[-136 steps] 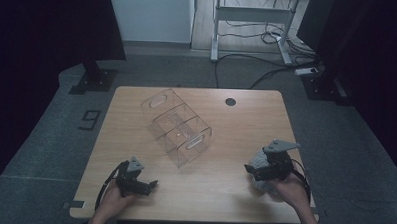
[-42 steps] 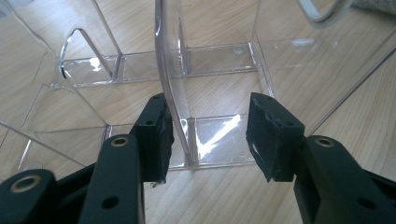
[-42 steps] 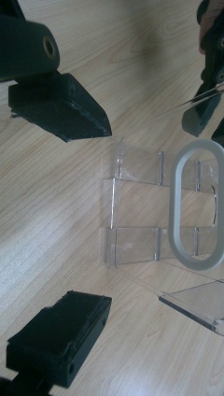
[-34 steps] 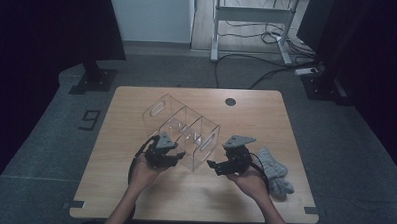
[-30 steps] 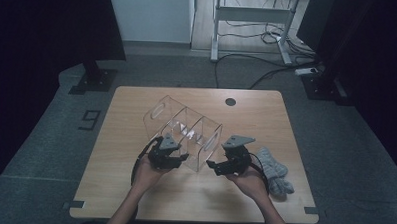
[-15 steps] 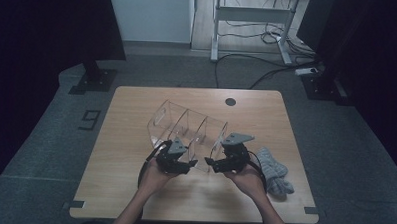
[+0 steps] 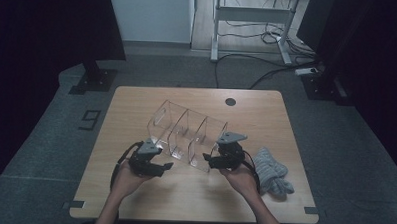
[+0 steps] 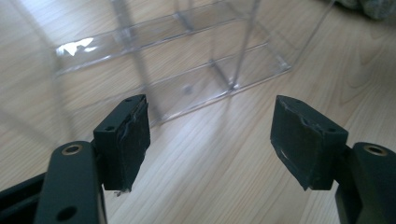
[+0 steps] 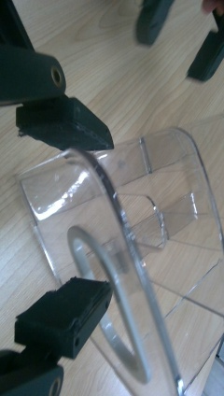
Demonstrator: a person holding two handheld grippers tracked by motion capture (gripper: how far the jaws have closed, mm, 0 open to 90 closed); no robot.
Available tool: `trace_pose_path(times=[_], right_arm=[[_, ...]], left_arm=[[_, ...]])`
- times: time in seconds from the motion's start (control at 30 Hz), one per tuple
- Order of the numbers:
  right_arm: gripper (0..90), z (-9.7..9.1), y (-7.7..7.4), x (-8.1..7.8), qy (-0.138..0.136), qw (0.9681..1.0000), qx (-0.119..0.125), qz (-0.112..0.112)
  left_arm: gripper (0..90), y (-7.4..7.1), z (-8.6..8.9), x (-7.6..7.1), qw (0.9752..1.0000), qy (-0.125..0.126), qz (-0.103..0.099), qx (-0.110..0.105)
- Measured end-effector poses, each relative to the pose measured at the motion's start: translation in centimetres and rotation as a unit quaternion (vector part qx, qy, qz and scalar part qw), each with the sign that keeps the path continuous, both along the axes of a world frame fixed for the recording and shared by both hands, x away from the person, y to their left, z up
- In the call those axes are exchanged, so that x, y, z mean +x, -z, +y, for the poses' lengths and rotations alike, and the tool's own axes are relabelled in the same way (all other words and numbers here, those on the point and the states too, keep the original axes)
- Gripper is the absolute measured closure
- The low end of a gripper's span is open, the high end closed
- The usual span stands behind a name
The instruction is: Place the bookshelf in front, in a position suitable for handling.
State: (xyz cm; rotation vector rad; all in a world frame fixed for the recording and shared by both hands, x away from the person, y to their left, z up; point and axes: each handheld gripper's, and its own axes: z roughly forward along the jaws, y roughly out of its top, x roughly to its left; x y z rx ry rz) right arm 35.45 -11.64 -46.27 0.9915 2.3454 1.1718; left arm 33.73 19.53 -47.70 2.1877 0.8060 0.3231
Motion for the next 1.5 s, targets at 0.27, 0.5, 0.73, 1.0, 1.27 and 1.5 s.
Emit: trace_pose_path(times=[0.27,0.5,0.73,1.0,1.27,1.5], right_arm=[[30.1,-1.4,0.0,0.4,0.021,0.9998,-0.003,0.004],[30.0,-4.2,0.0,1.7,0.063,0.998,-0.003,0.003],[31.5,-5.5,0.0,2.8,0.089,0.996,0.003,0.015],[59.1,-4.5,-0.2,3.0,0.076,0.9969,-0.003,0.02],[63.9,-5.2,-0.1,3.1,0.081,0.9966,-0.001,0.011],[65.4,-5.8,0.0,3.3,0.079,0.9968,0.006,0.011]], left_arm=[[27.8,0.3,3.5,0.5,0.999,-0.04,0.006,-0.021],[27.8,0.7,5.5,0.8,0.9977,-0.063,0.005,-0.025],[27.8,0.9,6.4,1.0,0.9966,-0.075,0.005,-0.032],[27.2,1.2,6.7,1.0,0.9963,-0.081,0.007,-0.027],[27.3,1.2,6.7,1.1,0.9962,-0.082,0.006,-0.026],[27.3,1.1,6.9,1.0,0.9958,-0.086,0.003,-0.031]])
